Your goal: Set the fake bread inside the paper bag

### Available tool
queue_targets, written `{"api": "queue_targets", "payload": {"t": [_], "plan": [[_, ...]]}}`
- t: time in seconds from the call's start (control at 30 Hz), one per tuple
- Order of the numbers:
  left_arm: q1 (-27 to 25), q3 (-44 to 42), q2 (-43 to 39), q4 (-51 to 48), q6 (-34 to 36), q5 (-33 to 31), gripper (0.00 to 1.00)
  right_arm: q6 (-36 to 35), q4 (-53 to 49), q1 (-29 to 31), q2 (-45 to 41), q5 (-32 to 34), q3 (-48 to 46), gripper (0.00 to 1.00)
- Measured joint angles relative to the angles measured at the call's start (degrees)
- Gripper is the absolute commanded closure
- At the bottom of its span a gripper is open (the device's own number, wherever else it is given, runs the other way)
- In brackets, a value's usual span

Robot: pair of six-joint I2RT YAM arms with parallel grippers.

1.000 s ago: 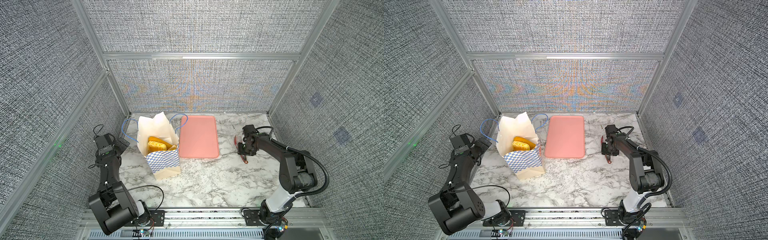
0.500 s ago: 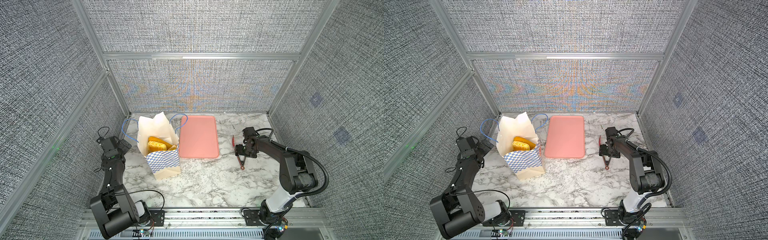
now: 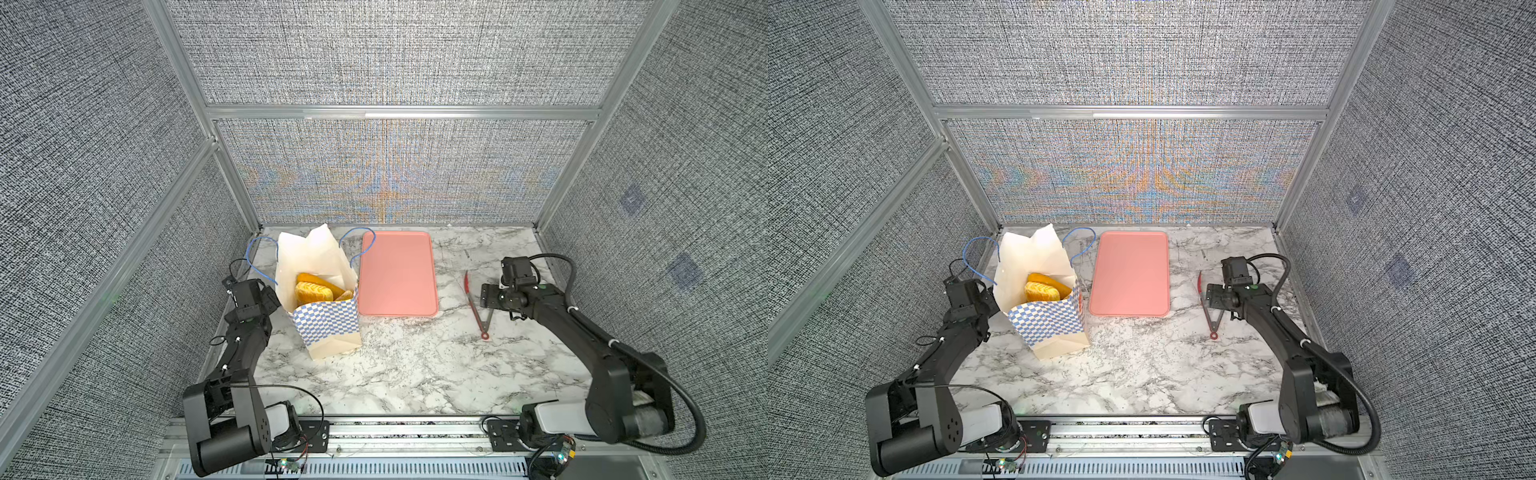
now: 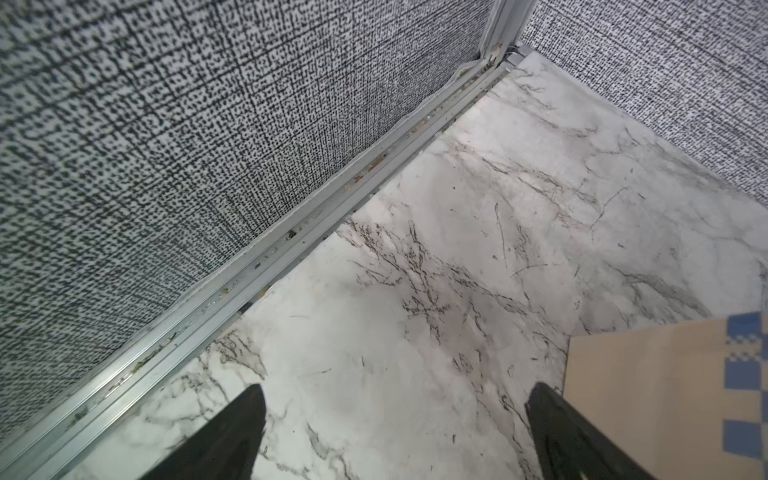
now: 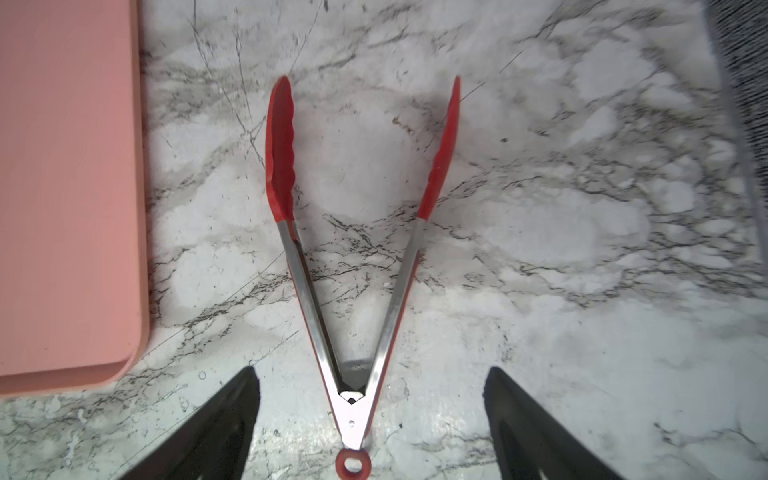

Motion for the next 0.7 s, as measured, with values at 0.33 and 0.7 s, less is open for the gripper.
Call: {"api": "queue_targets", "payload": {"t": [0.33, 0.7], "plan": [[-8.7, -6.1, 2.6, 15.4, 7.5, -5.5, 0.01, -3.8, 23.2, -0.1, -12.9, 4.9, -16.5, 0.02], [-12.5, -11.6, 8.4, 33.6, 13.3, -7.7, 0.01, -14.2, 56.5, -0.2, -2.2, 7.9, -32.5, 0.04]]}}
